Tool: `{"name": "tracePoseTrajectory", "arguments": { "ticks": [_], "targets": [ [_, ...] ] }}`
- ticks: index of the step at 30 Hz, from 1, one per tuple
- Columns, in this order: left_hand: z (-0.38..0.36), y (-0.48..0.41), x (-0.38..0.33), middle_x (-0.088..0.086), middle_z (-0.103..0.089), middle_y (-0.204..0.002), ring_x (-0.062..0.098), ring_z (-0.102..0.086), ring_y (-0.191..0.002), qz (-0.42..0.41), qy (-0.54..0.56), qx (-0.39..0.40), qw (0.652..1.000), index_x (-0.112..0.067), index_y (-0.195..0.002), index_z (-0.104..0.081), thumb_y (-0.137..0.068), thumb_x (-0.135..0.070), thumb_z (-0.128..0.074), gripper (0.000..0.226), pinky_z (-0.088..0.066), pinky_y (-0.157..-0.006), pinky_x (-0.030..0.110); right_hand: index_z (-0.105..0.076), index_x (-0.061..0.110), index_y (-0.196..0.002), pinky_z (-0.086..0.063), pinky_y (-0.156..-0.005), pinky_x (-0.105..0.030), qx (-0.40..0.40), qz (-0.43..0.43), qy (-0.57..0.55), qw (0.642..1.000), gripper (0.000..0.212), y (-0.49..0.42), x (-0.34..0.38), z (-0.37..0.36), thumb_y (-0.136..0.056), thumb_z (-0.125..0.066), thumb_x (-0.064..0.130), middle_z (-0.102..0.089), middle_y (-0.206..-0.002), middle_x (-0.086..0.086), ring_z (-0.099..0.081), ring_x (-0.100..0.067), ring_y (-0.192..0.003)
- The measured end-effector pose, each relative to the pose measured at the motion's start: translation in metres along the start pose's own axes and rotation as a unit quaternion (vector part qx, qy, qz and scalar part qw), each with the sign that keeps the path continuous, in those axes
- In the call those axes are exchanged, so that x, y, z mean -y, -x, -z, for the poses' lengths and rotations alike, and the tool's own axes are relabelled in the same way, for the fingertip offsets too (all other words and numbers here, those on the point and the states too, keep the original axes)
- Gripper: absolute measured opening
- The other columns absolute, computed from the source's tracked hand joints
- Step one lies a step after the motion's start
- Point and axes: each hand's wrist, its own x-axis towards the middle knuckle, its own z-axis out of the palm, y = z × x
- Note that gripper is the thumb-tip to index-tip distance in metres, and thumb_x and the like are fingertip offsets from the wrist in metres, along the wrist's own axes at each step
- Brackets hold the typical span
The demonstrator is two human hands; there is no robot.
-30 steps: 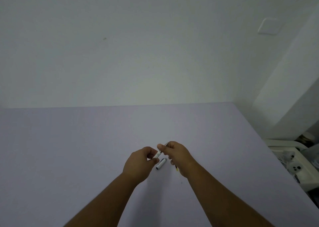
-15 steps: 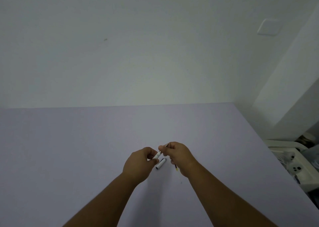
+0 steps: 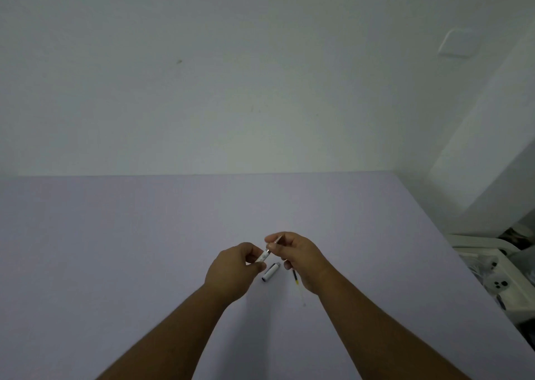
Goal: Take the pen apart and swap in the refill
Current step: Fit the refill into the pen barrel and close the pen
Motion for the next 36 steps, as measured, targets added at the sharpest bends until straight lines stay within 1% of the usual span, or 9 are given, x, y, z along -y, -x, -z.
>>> {"name": "tracePoseTrajectory", "arguments": {
  "ticks": [3,8,12,17,19,21,25,30,36],
  "targets": [
    [-0.004,-0.002,0.002,-0.014,-0.062,-0.081,0.01,-0.059,-0.076,0.002,-0.014,-0.008,1.0,-0.027,-0.094,-0.065,-0.082,-0.032,-0.066,0.013,-0.044,-0.062,0.021,-0.071,0.021,-0.078,-0.041,-0.057,-0.022,-0.013,0.002,0.007,1.0,0.009,-0.002,0.001,-0.002,-0.083,-0.066,0.015,-0.065,-0.069,0.011,-0.053,-0.004,-0.062],
    [-0.009,-0.002,0.006,-0.014,-0.063,-0.079,0.009,-0.059,-0.07,0.005,-0.03,-0.042,0.999,-0.028,-0.092,-0.065,-0.083,-0.033,-0.064,0.01,-0.043,-0.059,0.02,-0.069,0.021,-0.072,-0.043,-0.059,-0.024,-0.041,-0.014,0.009,0.999,0.012,-0.008,0.0,-0.009,-0.082,-0.068,0.015,-0.067,-0.077,0.0,-0.056,-0.016,-0.073],
    [-0.01,-0.004,0.005,-0.01,-0.068,-0.081,0.011,-0.061,-0.072,0.004,-0.04,-0.049,0.998,-0.029,-0.09,-0.064,-0.084,-0.033,-0.062,0.008,-0.044,-0.06,0.022,-0.07,0.023,-0.071,-0.046,-0.063,-0.026,-0.061,-0.035,0.003,0.997,0.012,-0.014,-0.002,-0.012,-0.082,-0.069,0.019,-0.069,-0.08,-0.002,-0.057,-0.022,-0.081],
    [-0.008,-0.011,0.011,-0.012,-0.063,-0.075,0.006,-0.057,-0.067,0.05,0.021,-0.019,0.998,-0.032,-0.08,-0.059,-0.08,-0.03,-0.068,0.009,-0.042,-0.057,0.018,-0.067,0.025,-0.079,-0.045,-0.064,-0.025,-0.057,-0.061,0.021,0.996,0.013,-0.027,-0.004,-0.009,-0.082,-0.066,0.037,-0.069,-0.086,0.004,-0.054,-0.012,-0.071],
    [-0.007,-0.014,0.017,-0.009,-0.064,-0.074,0.01,-0.061,-0.065,0.089,0.081,-0.002,0.993,-0.032,-0.081,-0.06,-0.078,-0.027,-0.071,0.012,-0.047,-0.058,0.023,-0.063,0.024,-0.078,-0.047,-0.067,-0.028,-0.105,-0.068,0.065,0.99,0.022,-0.037,-0.01,-0.003,-0.085,-0.06,0.044,-0.069,-0.088,0.003,-0.053,-0.011,-0.068],
    [-0.008,-0.014,0.024,-0.005,-0.066,-0.074,0.012,-0.063,-0.061,0.131,0.147,0.016,0.98,-0.031,-0.086,-0.063,-0.078,-0.024,-0.072,0.014,-0.051,-0.054,0.024,-0.062,0.016,-0.08,-0.049,-0.071,-0.034,-0.147,-0.079,0.16,0.973,0.023,-0.048,-0.023,0.001,-0.088,-0.058,0.037,-0.069,-0.091,-0.004,-0.056,-0.016,-0.068],
    [-0.009,-0.014,0.037,0.001,-0.07,-0.078,0.015,-0.065,-0.062,0.186,0.227,0.045,0.955,-0.023,-0.094,-0.07,-0.081,-0.022,-0.07,0.013,-0.056,-0.055,0.027,-0.06,0.01,-0.087,-0.045,-0.072,-0.027,-0.129,-0.12,0.335,0.926,0.02,-0.068,-0.058,-0.009,-0.085,-0.062,0.03,-0.069,-0.1,-0.013,-0.064,-0.026,-0.092],
    [-0.005,-0.016,0.049,0.007,-0.071,-0.088,0.021,-0.07,-0.068,0.23,0.296,0.063,0.925,-0.024,-0.092,-0.07,-0.082,-0.019,-0.069,0.011,-0.055,-0.054,0.025,-0.054,0.003,-0.107,-0.052,-0.074,-0.032,-0.152,-0.159,0.384,0.897,0.038,-0.083,-0.084,-0.028,-0.084,-0.065,0.032,-0.066,-0.11,-0.015,-0.066,-0.028,-0.097],
    [0.0,-0.018,0.059,0.007,-0.072,-0.083,0.018,-0.07,-0.062,0.252,0.305,0.072,0.915,-0.024,-0.085,-0.071,-0.078,-0.015,-0.073,0.012,-0.054,-0.05,0.023,-0.052,0.001,-0.105,-0.055,-0.078,-0.033,-0.186,-0.168,0.366,0.896,0.026,-0.087,-0.091,-0.035,-0.085,-0.059,0.016,-0.068,-0.108,-0.017,-0.066,-0.03,-0.097]
  ]
}}
